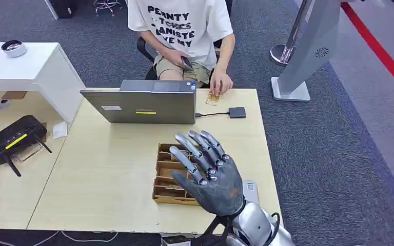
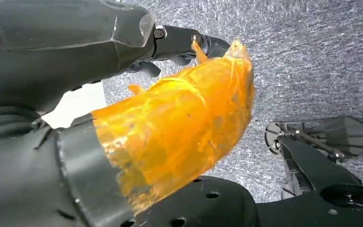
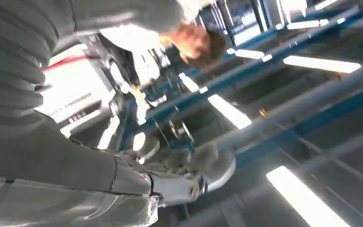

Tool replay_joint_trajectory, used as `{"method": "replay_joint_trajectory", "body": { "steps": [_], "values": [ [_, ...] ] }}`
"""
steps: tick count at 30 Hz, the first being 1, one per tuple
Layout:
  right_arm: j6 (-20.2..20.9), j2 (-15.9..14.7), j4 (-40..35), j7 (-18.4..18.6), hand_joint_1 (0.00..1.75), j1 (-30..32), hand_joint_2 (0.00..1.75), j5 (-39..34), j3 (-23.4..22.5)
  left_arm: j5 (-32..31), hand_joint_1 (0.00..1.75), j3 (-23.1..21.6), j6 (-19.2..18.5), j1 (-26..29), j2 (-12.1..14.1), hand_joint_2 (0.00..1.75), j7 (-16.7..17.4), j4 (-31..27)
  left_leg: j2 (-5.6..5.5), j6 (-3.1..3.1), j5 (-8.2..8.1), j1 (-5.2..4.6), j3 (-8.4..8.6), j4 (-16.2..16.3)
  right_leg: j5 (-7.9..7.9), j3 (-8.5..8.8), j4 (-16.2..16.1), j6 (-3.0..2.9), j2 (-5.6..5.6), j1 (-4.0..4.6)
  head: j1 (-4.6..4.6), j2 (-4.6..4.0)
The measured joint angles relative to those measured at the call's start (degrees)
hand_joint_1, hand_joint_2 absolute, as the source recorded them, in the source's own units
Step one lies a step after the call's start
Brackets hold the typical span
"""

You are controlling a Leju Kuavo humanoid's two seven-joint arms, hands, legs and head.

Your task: Pass the card to the sensor for recognition and then transmit it.

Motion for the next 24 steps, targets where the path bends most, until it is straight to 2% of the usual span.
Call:
{"method": "replay_joint_trajectory", "body": {
  "steps": [7, 12, 17, 18, 19, 24],
  "values": [
    [0.0, -0.2, 1.2, 0.6, 1.75, 1.7, 1.75, -2.3, 0.4, 0.0, 0.00, 1.2, 0.0, 0.0, -0.2, 0.00, 0.4, 0.0, 0.00, -0.01, 0.01, 0.00, 0.02, 0.0, 0.01, 0.00, 0.0, -0.01, 0.01, 0.02, 0.00, 0.00],
    [0.6, -0.2, 3.1, 2.7, 1.75, 0.8, 1.75, -3.0, 1.4, -0.2, 0.00, 1.6, 0.0, 0.0, -0.2, 0.00, 0.4, 0.0, 0.00, -0.01, 0.01, 0.00, 0.01, 0.0, 0.01, 0.00, 0.0, -0.01, 0.01, 0.02, 0.00, 0.00],
    [3.3, -0.3, 6.6, 4.9, 1.75, -2.1, 1.75, -4.6, 2.7, -1.0, 0.00, 2.1, -0.1, 0.0, -0.2, 0.00, 0.5, 0.0, 0.00, 0.00, 0.01, 0.01, 0.02, 0.0, 0.01, 0.02, 0.0, -0.01, 0.01, 0.02, 0.00, 0.00],
    [3.7, -0.3, 7.4, 5.2, 1.69, -2.6, 1.75, -4.6, 2.9, -1.2, 0.00, 2.1, -0.1, 0.0, -0.2, 0.00, 0.5, 0.0, 0.00, 0.00, 0.01, 0.01, 0.02, 0.0, 0.01, 0.02, 0.0, -0.01, 0.00, 0.01, 0.00, 0.00],
    [4.2, -0.3, 8.2, 5.5, 1.43, -3.2, 1.75, -4.5, 3.1, -1.3, 0.00, 2.1, -0.2, 0.0, -0.2, 0.00, 0.5, 0.0, 0.00, 0.00, 0.01, 0.01, 0.02, 0.0, 0.01, 0.02, 0.0, -0.01, 0.00, 0.01, 0.00, 0.00],
    [6.2, -0.1, 12.2, 8.2, 1.26, -6.4, 1.75, -3.5, 3.5, -2.2, 0.00, 2.2, -0.4, -0.1, -0.2, 0.00, 0.5, 0.0, -0.01, 0.00, 0.01, 0.00, 0.02, 0.0, 0.02, 0.02, 0.0, -0.01, 0.00, 0.01, -0.02, 0.00]
  ]
}}
